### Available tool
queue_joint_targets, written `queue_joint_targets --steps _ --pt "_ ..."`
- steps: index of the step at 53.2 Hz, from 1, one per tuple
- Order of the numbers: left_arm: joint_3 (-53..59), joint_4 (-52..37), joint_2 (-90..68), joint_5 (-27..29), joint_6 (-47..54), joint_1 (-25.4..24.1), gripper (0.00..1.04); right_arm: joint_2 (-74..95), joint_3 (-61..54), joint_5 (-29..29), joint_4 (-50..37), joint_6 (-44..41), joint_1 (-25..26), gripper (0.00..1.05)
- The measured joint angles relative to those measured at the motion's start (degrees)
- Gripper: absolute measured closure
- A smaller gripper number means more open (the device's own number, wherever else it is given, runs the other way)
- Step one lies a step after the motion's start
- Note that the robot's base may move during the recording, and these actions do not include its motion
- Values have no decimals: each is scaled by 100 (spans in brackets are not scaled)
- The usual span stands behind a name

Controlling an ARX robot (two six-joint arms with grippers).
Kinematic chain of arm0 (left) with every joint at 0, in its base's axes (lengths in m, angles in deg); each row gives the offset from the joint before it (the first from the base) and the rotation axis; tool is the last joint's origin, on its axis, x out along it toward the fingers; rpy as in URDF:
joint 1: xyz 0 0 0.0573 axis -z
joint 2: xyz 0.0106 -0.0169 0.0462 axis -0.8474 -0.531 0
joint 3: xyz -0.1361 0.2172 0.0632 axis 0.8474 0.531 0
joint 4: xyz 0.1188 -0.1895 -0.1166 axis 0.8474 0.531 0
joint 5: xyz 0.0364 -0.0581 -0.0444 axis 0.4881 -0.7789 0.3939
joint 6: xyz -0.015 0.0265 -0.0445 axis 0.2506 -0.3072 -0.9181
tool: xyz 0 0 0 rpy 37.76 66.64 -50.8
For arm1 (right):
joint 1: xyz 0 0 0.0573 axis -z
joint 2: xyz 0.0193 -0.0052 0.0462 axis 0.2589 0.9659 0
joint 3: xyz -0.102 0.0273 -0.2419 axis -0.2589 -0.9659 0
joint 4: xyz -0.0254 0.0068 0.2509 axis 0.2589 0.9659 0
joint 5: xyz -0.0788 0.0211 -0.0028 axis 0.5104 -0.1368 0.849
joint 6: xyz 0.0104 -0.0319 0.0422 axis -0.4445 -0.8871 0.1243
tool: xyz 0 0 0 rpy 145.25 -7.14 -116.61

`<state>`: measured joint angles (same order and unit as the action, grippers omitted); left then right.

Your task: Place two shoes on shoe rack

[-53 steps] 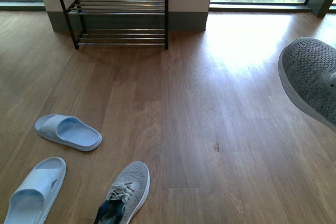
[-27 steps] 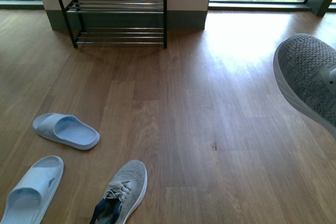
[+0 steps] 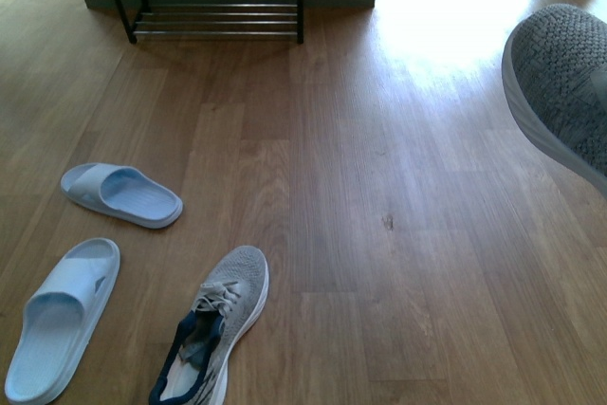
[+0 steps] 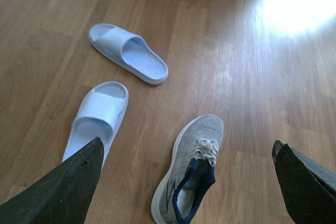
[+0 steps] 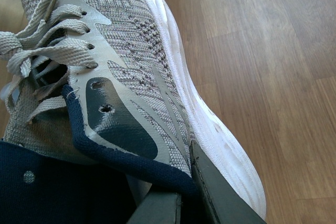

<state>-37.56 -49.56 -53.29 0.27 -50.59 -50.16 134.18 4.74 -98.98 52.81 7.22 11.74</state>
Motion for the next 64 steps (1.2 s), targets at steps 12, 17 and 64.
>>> queue_joint_targets --steps 12,17,64 --pt "-997 -1001 -3220 -743 588 337 9 0 0 0 0 -2 0 104" --pt "-1543 -879 -4103 -758 793 503 9 0 0 0 0 -2 0 104" --pt "-4111 256 -7914 -667 2002 1019 9 0 0 0 0 -2 0 104"
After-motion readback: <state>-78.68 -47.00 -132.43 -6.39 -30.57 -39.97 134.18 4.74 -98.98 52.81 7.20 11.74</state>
